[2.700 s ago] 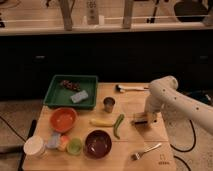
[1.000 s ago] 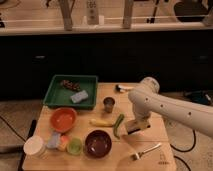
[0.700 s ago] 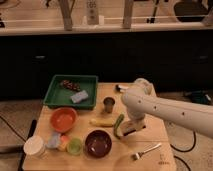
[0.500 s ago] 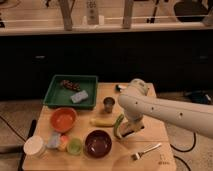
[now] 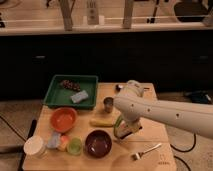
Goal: Place eraser in purple bowl
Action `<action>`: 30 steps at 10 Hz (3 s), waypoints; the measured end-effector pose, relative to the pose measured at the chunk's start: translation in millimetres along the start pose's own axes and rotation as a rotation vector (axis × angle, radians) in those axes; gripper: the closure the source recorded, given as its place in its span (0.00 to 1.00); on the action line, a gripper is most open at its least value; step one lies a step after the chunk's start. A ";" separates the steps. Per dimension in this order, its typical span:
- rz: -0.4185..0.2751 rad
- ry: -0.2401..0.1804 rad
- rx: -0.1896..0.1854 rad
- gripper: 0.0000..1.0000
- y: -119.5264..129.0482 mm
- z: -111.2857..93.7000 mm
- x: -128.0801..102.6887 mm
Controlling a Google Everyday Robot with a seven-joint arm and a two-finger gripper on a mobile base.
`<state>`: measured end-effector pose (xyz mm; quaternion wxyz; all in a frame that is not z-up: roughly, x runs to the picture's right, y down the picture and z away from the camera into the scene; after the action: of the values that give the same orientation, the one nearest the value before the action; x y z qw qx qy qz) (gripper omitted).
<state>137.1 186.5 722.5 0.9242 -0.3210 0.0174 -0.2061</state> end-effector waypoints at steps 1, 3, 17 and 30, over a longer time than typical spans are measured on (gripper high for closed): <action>-0.010 0.004 -0.001 1.00 0.3 0.0 -0.1; -0.033 0.011 0.000 1.00 0.6 -0.9 -5.0; -0.134 0.049 -0.005 0.94 -1.1 -6.7 -34.4; -0.197 0.058 -0.004 0.94 -5.0 -10.9 -68.0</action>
<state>71.3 203.2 710.2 0.8979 -0.3168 0.0130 -0.3053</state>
